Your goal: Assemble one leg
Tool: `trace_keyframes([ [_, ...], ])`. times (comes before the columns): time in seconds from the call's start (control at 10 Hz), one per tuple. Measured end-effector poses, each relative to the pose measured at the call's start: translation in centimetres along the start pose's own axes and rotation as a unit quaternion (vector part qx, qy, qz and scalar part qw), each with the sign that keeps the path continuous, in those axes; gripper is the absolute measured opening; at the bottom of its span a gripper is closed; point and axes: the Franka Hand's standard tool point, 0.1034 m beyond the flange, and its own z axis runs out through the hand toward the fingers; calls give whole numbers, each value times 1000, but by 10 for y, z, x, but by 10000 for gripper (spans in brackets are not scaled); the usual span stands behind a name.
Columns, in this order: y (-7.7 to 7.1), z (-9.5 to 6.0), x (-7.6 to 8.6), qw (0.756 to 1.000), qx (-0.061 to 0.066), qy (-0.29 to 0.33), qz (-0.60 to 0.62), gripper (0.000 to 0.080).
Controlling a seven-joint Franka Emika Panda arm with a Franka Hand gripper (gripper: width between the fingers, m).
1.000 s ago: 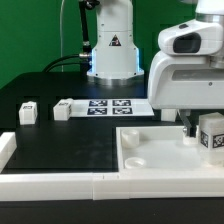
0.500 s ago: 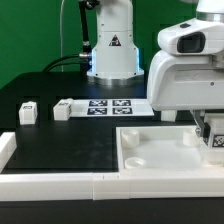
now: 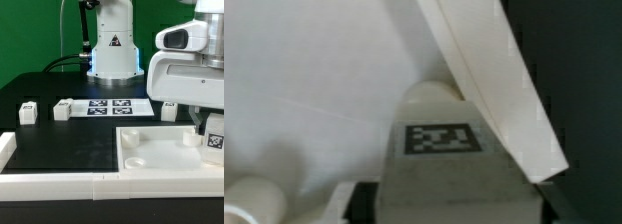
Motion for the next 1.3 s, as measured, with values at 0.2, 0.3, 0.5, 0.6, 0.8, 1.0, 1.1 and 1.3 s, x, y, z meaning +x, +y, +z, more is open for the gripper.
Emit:
trace_keyframes([
  [0.2,2,1,2,991,5,-9,134,291],
  [0.3,3,1,3,982,7,-14,188,291],
  [0.5,3,1,3,973,7,-15,230,291],
  [0.6,3,1,3,976,7,-14,215,291],
  [0.8,2,1,2,986,9,-15,164,456],
  [1.0,4,1,3,1000,10,-12,22,637],
  [1.1,5,2,1,999,11,-12,-46,647],
  [1.3,6,3,-2,982,11,-10,-189,649],
])
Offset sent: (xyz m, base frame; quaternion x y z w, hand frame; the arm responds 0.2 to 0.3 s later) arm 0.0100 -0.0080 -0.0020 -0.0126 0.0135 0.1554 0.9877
